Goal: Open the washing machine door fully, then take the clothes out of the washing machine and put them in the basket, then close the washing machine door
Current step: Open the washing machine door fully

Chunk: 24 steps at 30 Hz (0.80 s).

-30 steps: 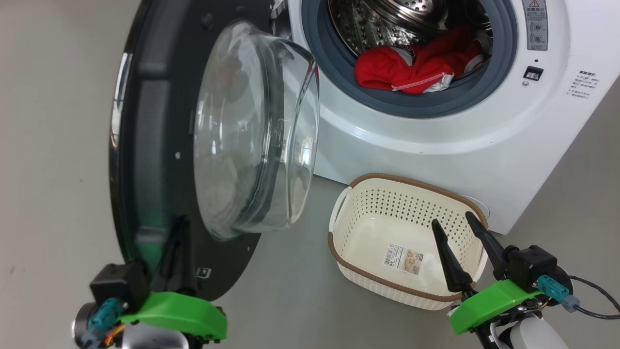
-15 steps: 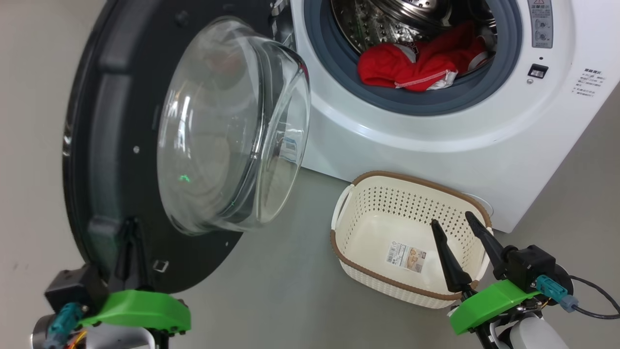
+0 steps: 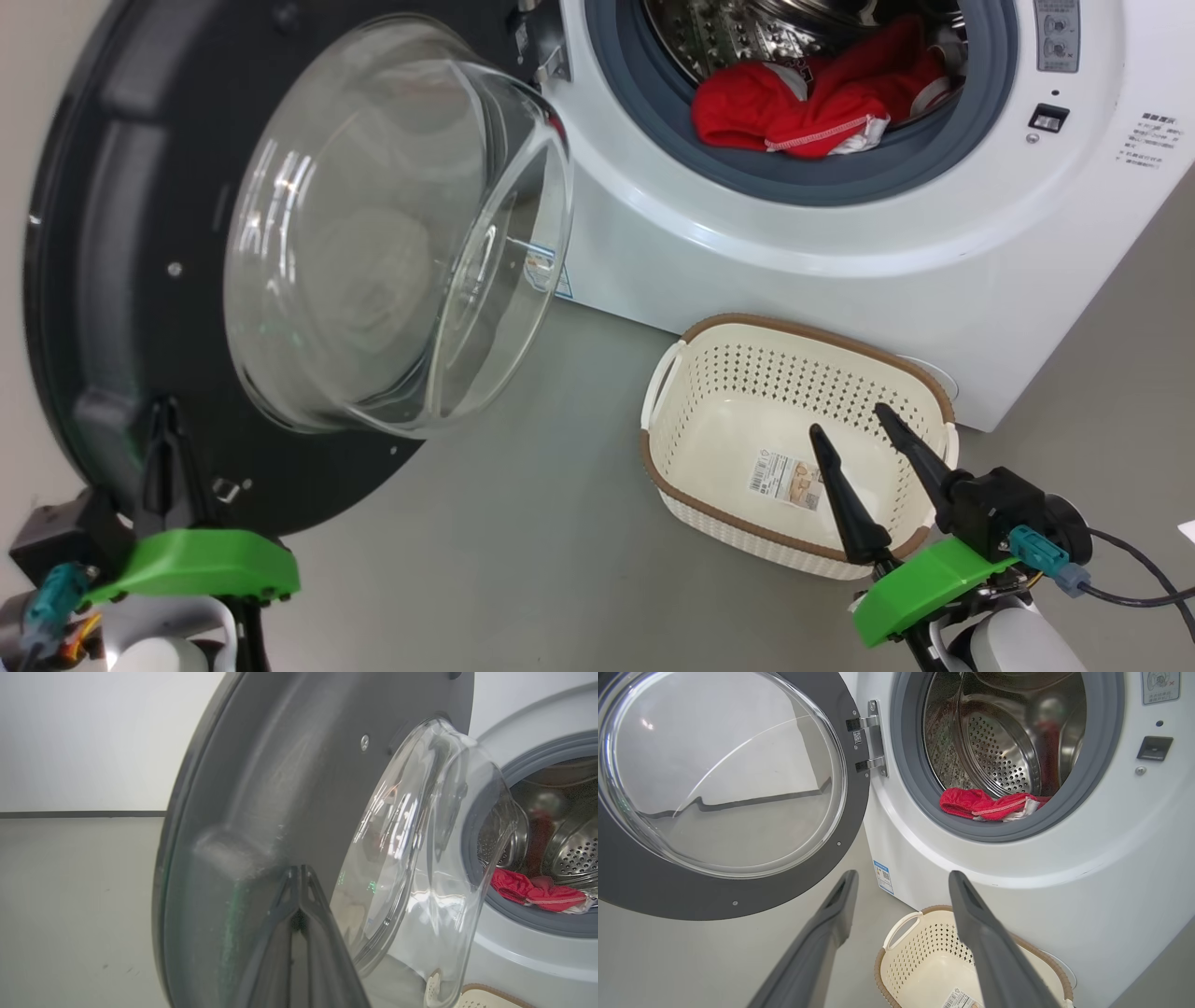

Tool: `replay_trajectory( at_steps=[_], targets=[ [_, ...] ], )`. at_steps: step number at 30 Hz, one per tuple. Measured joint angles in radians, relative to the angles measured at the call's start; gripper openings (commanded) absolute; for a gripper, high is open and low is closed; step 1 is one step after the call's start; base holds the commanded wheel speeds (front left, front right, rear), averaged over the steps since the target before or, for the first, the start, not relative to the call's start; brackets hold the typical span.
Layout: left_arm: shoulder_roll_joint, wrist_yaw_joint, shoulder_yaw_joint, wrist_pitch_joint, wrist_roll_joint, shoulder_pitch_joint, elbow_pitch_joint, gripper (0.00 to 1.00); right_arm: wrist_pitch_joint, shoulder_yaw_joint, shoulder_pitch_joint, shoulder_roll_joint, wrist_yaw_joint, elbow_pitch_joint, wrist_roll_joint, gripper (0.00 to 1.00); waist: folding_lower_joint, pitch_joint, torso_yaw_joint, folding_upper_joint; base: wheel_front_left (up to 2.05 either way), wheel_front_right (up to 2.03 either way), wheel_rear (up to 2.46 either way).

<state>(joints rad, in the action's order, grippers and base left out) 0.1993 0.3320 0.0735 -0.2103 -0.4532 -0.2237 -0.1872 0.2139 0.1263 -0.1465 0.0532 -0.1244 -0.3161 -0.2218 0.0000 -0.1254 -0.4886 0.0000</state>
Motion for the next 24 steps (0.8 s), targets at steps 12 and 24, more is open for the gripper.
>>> replay_trajectory(
  at_steps=[12, 24],
  targets=[
    [-0.002, -0.029, -0.074, -0.039, -0.015, -0.075, -0.127, 0.00, -0.035, 0.011, 0.000, 0.001, 0.000, 0.039, 0.046, 1.00, 0.0000, -0.037, 0.014, 0.0000, 0.00, 0.00, 0.00],
    [-0.027, -0.083, -0.204, -0.040, 0.006, -0.135, -0.178, 0.00, -0.065, 0.015, 0.000, 0.001, 0.000, 0.081, 0.067, 1.00, 0.0000, -0.078, 0.031, 0.0000, 0.00, 0.00, 0.00]
  ],
)
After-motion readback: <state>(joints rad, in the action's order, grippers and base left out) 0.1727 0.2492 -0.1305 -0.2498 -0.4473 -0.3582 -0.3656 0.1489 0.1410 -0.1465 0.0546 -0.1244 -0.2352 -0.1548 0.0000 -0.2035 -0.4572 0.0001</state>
